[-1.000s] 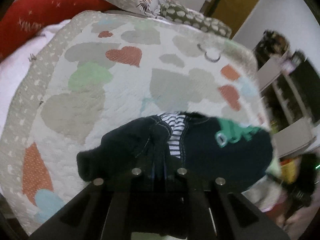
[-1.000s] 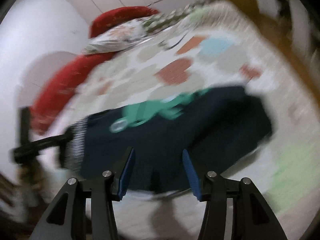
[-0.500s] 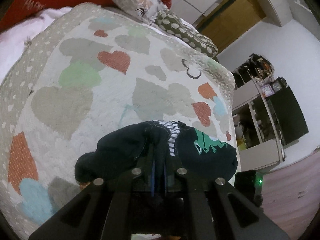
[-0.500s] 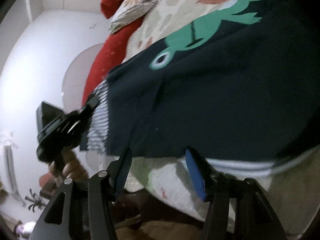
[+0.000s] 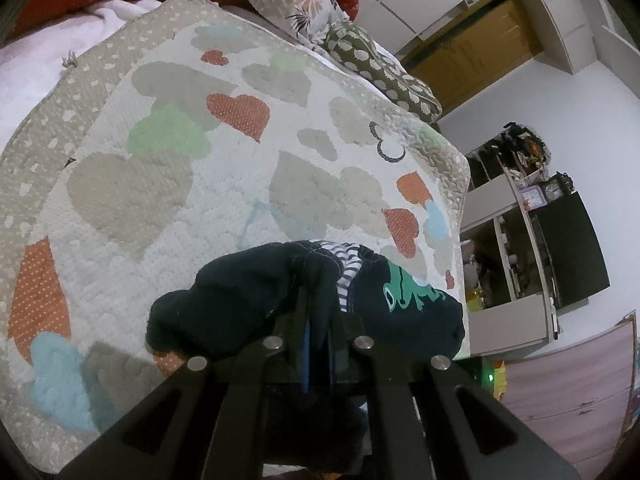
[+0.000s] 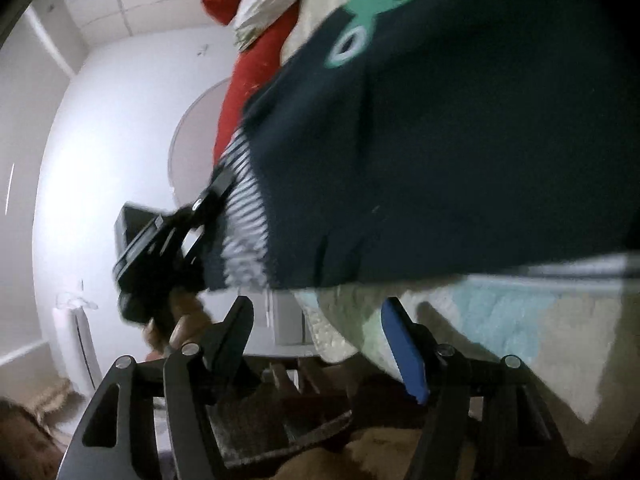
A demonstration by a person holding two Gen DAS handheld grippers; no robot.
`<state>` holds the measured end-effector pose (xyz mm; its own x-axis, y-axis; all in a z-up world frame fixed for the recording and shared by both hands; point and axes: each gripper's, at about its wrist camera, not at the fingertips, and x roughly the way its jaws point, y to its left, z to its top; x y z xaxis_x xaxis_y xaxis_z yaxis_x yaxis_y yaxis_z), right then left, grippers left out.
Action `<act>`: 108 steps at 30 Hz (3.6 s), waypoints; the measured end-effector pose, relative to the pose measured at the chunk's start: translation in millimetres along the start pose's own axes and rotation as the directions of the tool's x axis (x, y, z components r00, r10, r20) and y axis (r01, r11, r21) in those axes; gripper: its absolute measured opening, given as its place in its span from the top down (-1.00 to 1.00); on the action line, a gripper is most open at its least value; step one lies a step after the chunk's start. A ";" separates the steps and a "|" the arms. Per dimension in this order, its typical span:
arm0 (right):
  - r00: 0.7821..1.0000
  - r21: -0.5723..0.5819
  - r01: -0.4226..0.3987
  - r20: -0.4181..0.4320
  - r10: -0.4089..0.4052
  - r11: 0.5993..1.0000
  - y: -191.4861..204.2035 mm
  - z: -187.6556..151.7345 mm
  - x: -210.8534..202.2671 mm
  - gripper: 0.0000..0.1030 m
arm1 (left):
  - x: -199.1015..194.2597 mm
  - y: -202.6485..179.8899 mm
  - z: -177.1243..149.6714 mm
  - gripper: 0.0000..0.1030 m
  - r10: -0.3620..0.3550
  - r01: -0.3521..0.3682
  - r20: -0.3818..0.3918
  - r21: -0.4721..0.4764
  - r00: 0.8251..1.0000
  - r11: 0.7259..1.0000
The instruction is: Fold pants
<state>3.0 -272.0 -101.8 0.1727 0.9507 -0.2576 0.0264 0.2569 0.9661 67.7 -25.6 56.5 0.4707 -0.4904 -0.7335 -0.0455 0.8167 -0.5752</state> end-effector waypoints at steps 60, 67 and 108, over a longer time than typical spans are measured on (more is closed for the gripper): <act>0.924 -0.385 0.377 0.101 -0.368 0.842 134.3 134.4 39.0 0.04 | 3.4 60.9 53.7 0.09 0.092 -0.086 0.163 -0.044 0.982 0.995; 0.845 -0.467 0.518 0.149 -0.514 0.716 155.4 145.4 114.3 0.04 | -26.3 73.6 18.8 0.06 0.138 -0.131 0.231 -0.047 0.963 0.990; 0.500 0.085 0.738 0.597 -0.627 0.669 31.1 47.0 -168.3 -0.02 | 32.3 98.8 7.5 0.40 0.338 -0.333 0.039 -0.092 0.940 0.938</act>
<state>21.0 -432.1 -27.5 0.6578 0.2108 -0.7230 0.2285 0.8589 0.4583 85.0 41.6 -21.3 0.4620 -0.1732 -0.8698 -0.2804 0.9019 -0.3285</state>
